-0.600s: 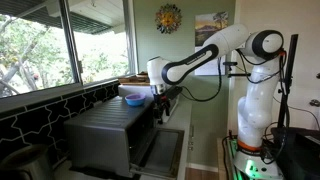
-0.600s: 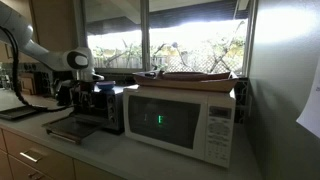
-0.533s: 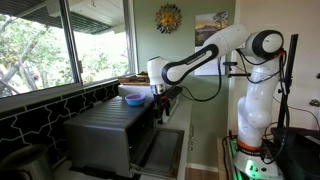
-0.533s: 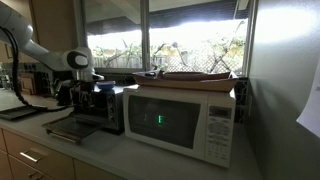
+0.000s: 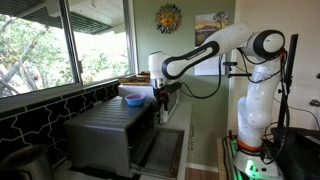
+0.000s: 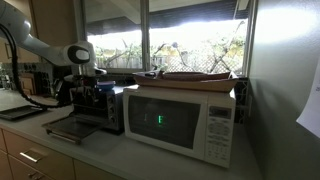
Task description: Remove the purple bowl from the blue bowl, then put the purple bowl on the oven wire tray
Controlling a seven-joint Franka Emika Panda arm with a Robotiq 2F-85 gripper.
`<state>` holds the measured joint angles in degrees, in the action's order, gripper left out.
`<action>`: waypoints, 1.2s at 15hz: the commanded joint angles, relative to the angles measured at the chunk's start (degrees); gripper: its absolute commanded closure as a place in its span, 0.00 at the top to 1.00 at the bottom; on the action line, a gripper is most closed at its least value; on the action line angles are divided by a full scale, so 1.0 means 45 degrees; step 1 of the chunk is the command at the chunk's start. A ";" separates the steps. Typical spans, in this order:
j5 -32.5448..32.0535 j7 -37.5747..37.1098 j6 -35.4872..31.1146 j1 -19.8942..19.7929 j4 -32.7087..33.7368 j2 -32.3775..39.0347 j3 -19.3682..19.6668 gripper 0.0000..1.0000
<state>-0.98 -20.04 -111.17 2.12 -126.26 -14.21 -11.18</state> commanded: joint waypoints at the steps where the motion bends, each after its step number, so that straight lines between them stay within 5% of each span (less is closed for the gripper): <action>1: -0.0216 0.1275 0.0200 0.0156 0.0194 -0.1222 0.0573 1.00; 4: 0.0336 0.1564 0.0084 0.0119 0.0708 -0.1685 0.0896 1.00; 15: 0.1104 -0.3504 -0.0596 -0.0255 0.3112 0.0014 0.0551 0.98; 17: 0.0739 -0.3994 -0.1178 -0.0263 0.3232 0.0402 0.0480 0.90; 18: 0.0714 -0.4206 -0.1301 -0.0242 0.3355 0.0607 0.0492 0.71</action>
<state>2.66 -35.48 -114.99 1.31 -113.11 -14.73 -8.43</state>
